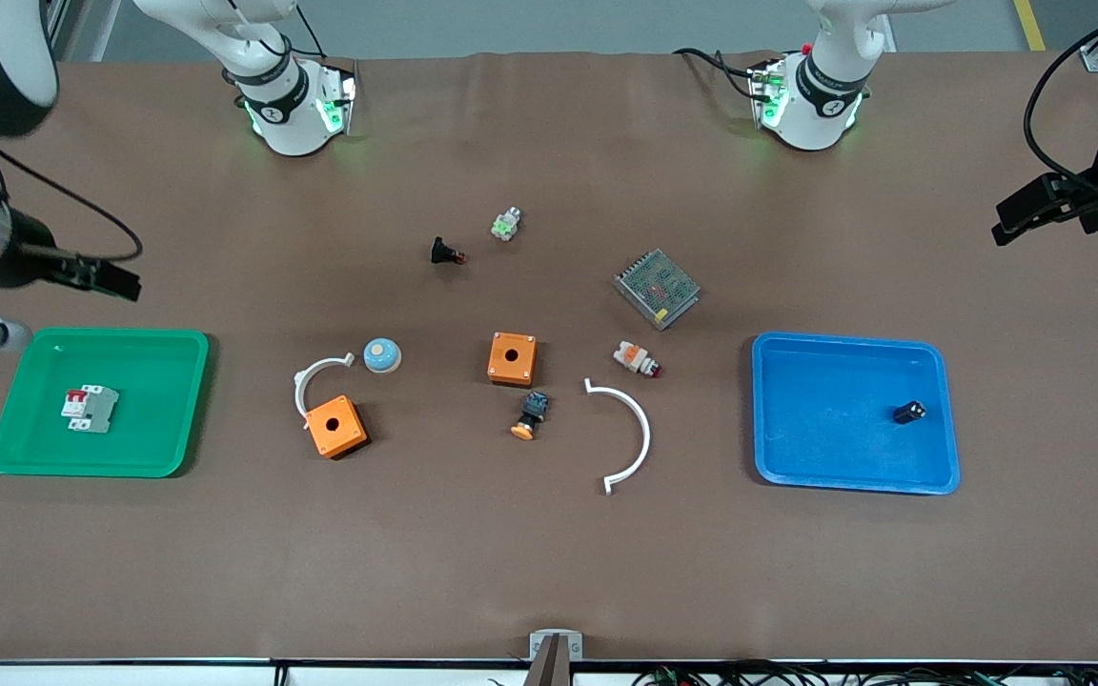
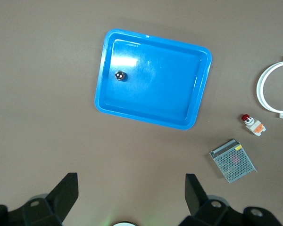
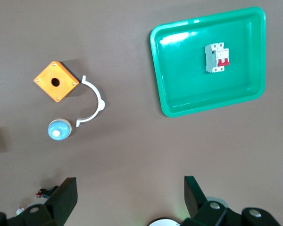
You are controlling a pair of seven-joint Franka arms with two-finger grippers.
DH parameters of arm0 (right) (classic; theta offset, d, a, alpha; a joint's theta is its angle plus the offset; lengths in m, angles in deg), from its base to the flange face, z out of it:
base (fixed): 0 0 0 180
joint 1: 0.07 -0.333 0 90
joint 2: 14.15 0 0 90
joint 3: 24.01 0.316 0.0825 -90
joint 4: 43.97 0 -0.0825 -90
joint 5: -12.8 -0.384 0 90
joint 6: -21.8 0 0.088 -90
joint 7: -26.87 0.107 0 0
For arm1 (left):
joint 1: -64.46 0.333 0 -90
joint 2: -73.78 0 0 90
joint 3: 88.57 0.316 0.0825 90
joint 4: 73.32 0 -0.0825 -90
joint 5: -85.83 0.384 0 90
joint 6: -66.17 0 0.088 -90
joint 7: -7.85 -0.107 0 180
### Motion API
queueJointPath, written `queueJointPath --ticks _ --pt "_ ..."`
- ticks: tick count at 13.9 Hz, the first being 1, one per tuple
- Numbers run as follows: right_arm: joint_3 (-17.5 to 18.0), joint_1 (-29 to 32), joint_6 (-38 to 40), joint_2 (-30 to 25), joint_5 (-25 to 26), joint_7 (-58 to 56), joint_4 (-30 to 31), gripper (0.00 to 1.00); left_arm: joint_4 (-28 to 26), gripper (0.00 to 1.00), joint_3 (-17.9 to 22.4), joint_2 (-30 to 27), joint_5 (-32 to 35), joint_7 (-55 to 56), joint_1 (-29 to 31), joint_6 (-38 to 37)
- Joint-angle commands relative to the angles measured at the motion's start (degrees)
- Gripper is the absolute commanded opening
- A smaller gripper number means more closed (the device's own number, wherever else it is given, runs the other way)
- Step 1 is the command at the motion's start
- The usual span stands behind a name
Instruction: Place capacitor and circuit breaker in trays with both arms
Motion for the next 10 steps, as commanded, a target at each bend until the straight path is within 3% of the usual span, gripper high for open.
queueJointPath --ticks 1,6,10 --pt "-1.2 0.4 -2.2 -4.3 -1.2 -7.6 4.2 1.00 -2.3 1.00 0.0 -2.3 0.4 -1.5 -0.3 -0.6" --pt "-1.5 5.8 -4.0 -4.1 -2.0 -17.2 1.5 1.00 -8.8 1.00 -0.9 -6.5 0.4 -1.4 -0.4 3.5" --pt "-1.4 5.5 -3.4 -2.9 -1.8 -17.3 -2.3 1.00 -6.2 1.00 -0.8 -5.3 0.5 -1.2 -0.2 3.3"
